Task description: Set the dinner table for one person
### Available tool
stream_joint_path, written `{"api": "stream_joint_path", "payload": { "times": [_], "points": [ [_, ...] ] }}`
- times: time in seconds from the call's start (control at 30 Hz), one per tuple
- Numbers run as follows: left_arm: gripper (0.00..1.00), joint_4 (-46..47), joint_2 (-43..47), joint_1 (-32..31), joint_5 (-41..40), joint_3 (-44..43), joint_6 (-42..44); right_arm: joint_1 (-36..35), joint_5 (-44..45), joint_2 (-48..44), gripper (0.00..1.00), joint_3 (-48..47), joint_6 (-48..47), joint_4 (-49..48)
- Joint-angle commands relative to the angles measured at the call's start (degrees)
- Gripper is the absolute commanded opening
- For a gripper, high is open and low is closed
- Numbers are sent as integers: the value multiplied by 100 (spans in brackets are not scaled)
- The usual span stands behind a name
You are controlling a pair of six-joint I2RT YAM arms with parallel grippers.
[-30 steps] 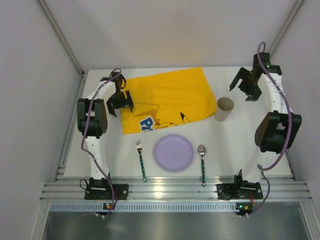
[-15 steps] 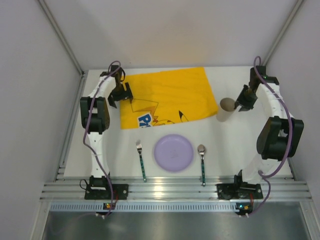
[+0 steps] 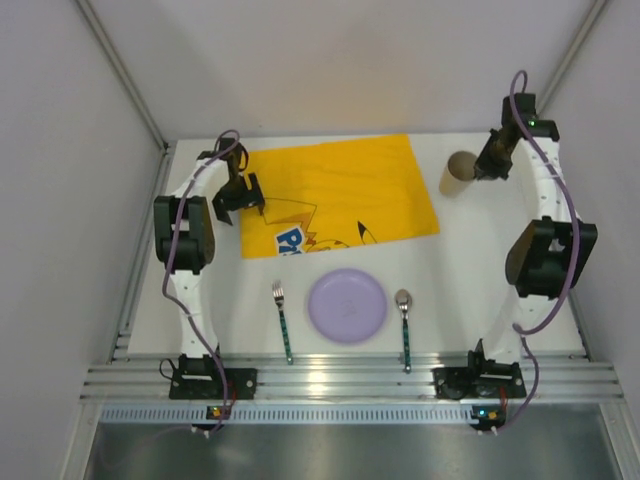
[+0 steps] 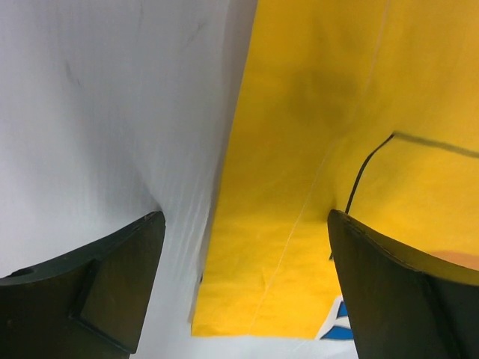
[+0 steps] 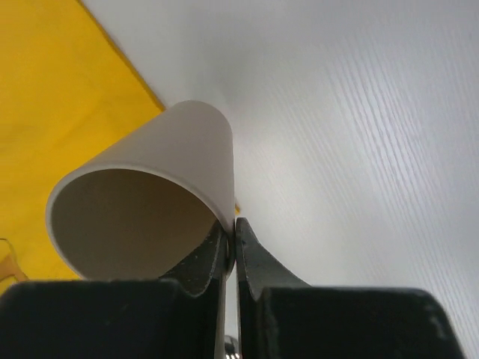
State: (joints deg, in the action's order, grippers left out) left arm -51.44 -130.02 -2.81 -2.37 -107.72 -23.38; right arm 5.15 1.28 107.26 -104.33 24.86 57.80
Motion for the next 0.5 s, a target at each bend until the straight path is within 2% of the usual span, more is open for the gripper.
{"api": "stream_joint_path", "payload": {
  "times": [0.0, 0.23, 0.47],
  "points": [
    [95, 134, 643, -123, 149, 541, -167, -215, 127, 521, 0, -1585, 45, 12],
    [95, 64, 1154, -624, 123, 1060, -141, -901, -356, 2201, 0, -3434, 326, 99],
    [95, 125, 1637, -712, 132, 1622, -141, -1420, -155, 2975, 0, -3971, 493, -76]
  ]
}}
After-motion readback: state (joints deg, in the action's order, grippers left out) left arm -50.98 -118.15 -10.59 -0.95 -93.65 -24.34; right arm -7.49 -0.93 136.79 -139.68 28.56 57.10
